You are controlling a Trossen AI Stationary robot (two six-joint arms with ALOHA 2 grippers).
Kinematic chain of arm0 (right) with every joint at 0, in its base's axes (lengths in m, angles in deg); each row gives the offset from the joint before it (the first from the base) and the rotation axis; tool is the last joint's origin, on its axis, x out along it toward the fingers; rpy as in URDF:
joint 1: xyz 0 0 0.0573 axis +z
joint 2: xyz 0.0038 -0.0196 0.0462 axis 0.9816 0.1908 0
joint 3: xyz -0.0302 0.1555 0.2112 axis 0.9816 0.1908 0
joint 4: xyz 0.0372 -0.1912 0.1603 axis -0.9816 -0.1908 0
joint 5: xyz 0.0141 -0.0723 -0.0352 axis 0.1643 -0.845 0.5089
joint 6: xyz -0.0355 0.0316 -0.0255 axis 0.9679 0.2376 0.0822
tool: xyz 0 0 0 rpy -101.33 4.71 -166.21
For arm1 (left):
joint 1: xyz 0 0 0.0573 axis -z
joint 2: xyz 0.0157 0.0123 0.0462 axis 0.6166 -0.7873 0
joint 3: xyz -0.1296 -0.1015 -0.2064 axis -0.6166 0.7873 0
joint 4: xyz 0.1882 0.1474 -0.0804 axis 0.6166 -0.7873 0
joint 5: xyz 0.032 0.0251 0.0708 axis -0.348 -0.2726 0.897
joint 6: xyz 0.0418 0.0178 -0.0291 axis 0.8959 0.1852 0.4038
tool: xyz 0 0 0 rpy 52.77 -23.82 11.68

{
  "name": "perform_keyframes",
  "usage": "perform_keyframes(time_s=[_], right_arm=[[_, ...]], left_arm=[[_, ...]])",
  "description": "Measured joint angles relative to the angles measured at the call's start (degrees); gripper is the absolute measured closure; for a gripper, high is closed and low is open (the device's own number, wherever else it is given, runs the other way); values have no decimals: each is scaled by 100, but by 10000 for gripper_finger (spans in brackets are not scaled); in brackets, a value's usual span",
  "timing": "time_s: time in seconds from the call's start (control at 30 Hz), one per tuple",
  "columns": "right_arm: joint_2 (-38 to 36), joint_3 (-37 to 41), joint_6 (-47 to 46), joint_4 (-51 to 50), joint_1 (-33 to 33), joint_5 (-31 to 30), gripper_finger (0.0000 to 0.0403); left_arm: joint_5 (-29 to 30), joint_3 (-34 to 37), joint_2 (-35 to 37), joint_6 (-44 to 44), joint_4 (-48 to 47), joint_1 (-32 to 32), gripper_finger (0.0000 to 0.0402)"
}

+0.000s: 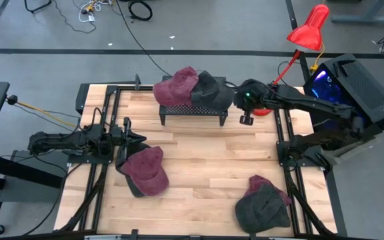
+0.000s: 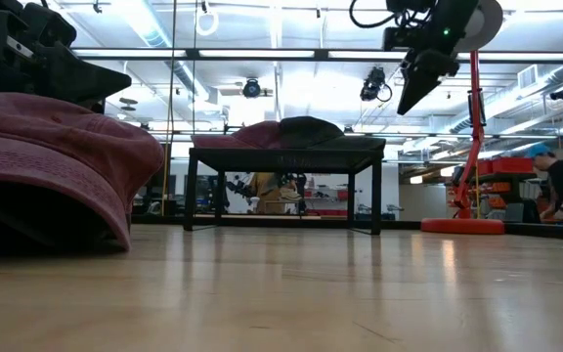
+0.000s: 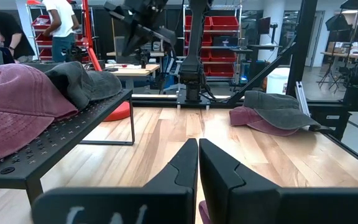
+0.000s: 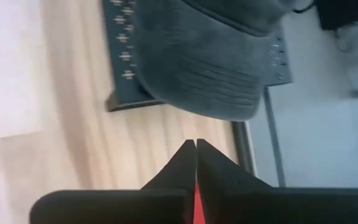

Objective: Pick & Place hat
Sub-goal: Move the right black cap

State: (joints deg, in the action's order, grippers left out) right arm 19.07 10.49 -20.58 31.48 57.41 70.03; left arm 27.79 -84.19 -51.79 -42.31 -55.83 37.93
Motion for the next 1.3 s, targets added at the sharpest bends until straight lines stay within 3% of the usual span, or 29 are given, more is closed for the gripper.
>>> perform_keyframes(time_s=[0.7, 0.9, 1.3], right_arm=[[23, 0, -986, 104, 1577, 150, 386], [170, 0, -1243, 121, 1967, -81, 386], [629, 0, -1831, 419, 2335, -106, 356]], left_arm=[[0, 0, 0, 0, 0, -2, 381], [0, 1, 0, 0, 0, -1, 381], [0, 1, 0, 1, 0, -1, 381]])
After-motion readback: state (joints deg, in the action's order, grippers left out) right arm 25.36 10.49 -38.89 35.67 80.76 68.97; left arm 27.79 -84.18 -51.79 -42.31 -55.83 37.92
